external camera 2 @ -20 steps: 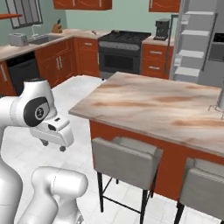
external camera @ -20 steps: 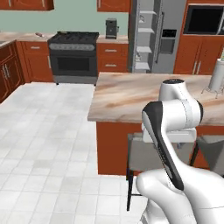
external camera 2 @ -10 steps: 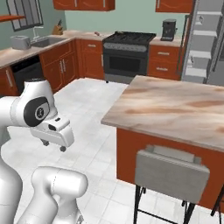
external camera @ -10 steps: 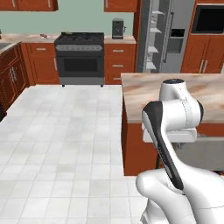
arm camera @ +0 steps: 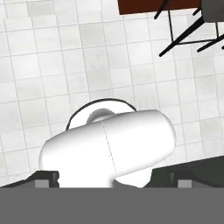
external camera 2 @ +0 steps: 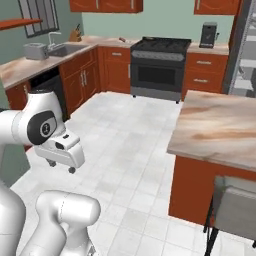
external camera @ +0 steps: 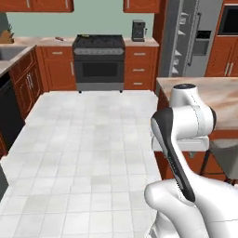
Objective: Place the cold items (corn and squash) from the fridge in one tupperware on the dining counter. Place the warm items (hot dog and kebab skewer) in the stove area in another tupperware.
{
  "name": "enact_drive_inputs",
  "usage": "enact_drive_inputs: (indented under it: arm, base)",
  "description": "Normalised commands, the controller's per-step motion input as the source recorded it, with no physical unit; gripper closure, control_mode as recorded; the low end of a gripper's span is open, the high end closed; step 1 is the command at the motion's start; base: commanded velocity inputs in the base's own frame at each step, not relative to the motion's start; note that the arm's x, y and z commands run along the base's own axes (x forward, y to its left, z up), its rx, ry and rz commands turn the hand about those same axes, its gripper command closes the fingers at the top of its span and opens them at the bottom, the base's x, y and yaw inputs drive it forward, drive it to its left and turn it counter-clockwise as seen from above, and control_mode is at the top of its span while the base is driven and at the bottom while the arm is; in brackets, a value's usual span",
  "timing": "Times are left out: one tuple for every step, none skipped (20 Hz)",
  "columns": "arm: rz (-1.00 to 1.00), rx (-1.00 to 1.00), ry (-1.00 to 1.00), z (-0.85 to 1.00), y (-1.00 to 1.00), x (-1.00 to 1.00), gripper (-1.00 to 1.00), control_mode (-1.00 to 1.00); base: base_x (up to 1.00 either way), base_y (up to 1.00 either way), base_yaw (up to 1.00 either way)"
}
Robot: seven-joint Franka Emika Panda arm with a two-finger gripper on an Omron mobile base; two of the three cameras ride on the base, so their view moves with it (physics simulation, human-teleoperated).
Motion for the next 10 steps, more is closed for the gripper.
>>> enact_drive_inputs:
  arm:
    - [0.0, 0.0, 0.0, 0.0, 0.0, 0.0, -1.0, 1.0]
    - [0.0, 0.0, 0.0, 0.0, 0.0, 0.0, -1.0, 1.0]
    - [0.0, 0.0, 0.0, 0.0, 0.0, 0.0, -1.0, 1.0]
    - [0.0, 0.0, 0.0, 0.0, 0.0, 0.0, -1.0, 1.0]
    - [0.0, 0.0, 0.0, 0.0, 0.0, 0.0, -1.0, 1.0]
    - [0.0, 0.0, 0.0, 0.0, 0.0, 0.0, -1.0, 1.0]
    - [0.0, 0.0, 0.0, 0.0, 0.0, 0.0, -1.0, 1.0]
    - [0.0, 0.0, 0.0, 0.0, 0.0, 0.0, -1.0, 1.0]
    - [0.0, 0.0, 0.0, 0.0, 0.0, 0.0, -1.0, 1.0]
    - [0.0, 0.0, 0.0, 0.0, 0.0, 0.0, -1.0, 1.0]
  base:
    - [0.59, 1.0, -0.22]
    - [0.73, 1.0, -0.24]
    - [0.76, 1.0, -0.27]
    - [0.89, 1.0, -0.29]
    - [1.0, 1.0, -0.32]
    - [1.0, 1.0, -0.34]
    - [1.0, 1.0, -0.34]
    - [1.0, 1.0, -0.33]
    - [1.0, 1.0, -0.31]
    - [1.0, 1.0, -0.29]
